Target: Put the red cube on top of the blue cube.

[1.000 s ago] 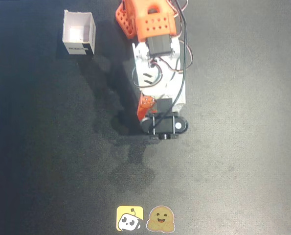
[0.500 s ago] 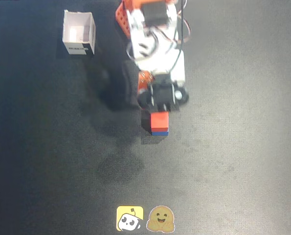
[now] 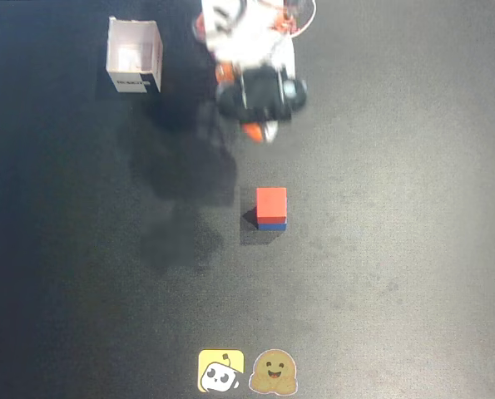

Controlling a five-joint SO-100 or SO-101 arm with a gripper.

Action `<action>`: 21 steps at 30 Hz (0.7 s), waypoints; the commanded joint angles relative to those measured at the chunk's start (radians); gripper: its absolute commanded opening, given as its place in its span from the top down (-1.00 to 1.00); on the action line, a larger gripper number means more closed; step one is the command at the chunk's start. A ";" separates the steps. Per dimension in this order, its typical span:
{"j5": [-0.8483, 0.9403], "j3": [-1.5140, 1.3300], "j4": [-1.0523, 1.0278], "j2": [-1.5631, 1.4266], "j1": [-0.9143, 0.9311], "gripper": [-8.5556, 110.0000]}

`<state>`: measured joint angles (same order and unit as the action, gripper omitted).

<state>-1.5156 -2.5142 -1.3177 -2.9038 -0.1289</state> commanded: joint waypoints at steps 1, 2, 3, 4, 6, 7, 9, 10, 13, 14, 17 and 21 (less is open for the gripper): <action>0.034 -0.051 -0.048 -0.186 0.025 0.85; 0.031 -0.066 -0.054 -0.187 0.025 0.86; 0.032 -0.081 -0.049 -0.187 0.026 0.86; 0.032 -0.094 -0.041 -0.187 0.026 0.86; 0.034 -0.117 -0.023 -0.187 0.026 0.86; 0.034 -0.129 -0.011 -0.187 0.026 0.86; 0.037 -0.156 0.020 -0.187 0.026 0.86; 0.037 -0.176 0.037 -0.187 0.026 0.86; 0.040 -0.252 0.106 -0.187 0.037 0.85; 0.041 -0.278 0.127 -0.187 0.043 0.85; 0.028 -0.347 0.178 -0.187 0.048 0.85; -0.006 -0.359 0.160 -0.189 0.049 0.86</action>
<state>-1.4910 -2.8777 -1.1612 -3.0818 -0.0874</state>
